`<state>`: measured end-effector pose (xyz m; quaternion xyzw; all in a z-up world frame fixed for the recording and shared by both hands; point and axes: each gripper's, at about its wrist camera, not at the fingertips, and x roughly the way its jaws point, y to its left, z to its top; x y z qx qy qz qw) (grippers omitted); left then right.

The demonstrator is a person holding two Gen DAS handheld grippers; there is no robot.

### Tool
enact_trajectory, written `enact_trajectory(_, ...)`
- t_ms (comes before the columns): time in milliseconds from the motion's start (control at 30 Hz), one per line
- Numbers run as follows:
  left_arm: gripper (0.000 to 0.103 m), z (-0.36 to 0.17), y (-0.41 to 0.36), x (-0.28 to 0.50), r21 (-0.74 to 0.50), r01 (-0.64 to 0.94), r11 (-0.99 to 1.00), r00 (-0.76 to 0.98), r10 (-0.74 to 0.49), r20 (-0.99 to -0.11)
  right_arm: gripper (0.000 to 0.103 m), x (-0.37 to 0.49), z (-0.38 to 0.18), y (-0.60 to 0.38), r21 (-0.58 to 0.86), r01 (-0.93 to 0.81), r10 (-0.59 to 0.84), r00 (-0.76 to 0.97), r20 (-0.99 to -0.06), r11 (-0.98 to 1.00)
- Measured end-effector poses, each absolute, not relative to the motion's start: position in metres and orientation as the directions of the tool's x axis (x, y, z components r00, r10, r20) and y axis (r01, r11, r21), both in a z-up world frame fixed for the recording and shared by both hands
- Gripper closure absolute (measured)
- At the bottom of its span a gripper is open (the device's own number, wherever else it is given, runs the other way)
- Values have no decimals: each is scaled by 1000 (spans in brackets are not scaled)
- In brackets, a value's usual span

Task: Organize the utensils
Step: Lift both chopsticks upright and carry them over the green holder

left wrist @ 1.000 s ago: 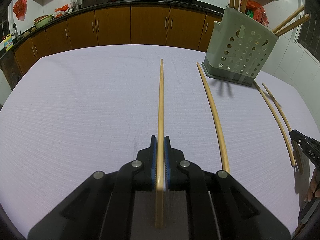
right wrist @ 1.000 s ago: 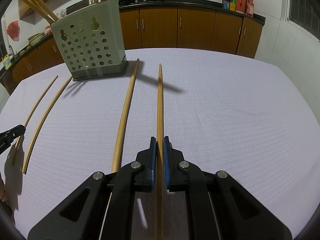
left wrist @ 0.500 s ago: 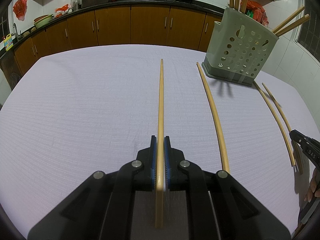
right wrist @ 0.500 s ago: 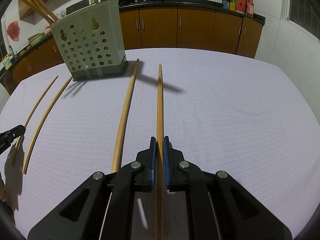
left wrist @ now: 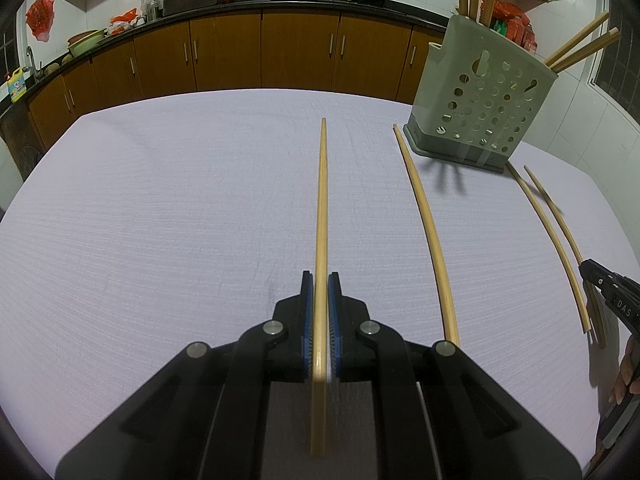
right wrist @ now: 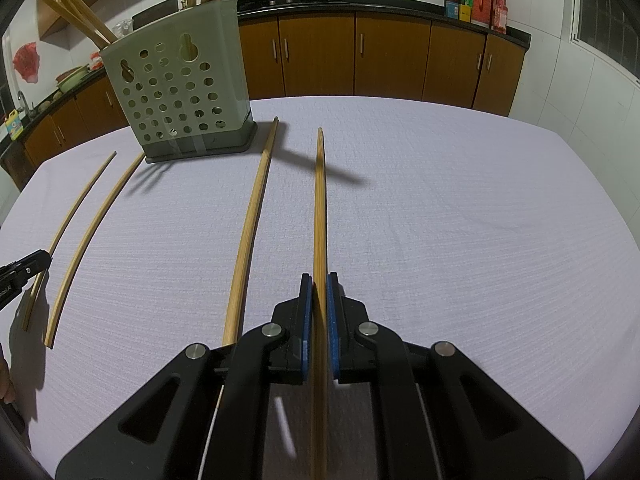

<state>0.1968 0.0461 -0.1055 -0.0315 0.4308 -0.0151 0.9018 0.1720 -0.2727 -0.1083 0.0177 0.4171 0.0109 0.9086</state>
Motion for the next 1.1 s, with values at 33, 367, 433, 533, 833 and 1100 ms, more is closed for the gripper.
enact_trajectory(33, 93, -105, 46, 197, -70, 0, 998, 628, -54, -776, 95, 172, -108, -273, 41, -5, 35, 652, -758, 999)
enact_trajectory(367, 95, -106, 46, 197, -62, 2, 998, 630, -49, -775, 95, 172, -108, -280, 95, -1, 73, 651, -755, 995)
enact_trajectory(433, 95, -106, 45, 196, -58, 7, 998, 631, -49, -775, 95, 171, -108, -284, 118, 11, 82, 655, -752, 993)
enact_trajectory(533, 95, -103, 42, 190, -54, 26, 998, 635, -58, -770, 95, 163, -102, -289, 130, 17, 84, 684, -725, 991)
enact_trajectory(833, 95, -37, 49, 165, -67, 55, 996, 760, -85, -644, 95, 141, -38, -298, 141, 7, 74, 826, -560, 990)
enact_trajectory(1100, 95, 24, 45, 164, -82, 104, 991, 836, -132, -533, 95, 143, 6, -296, 151, -5, 74, 890, -450, 988)
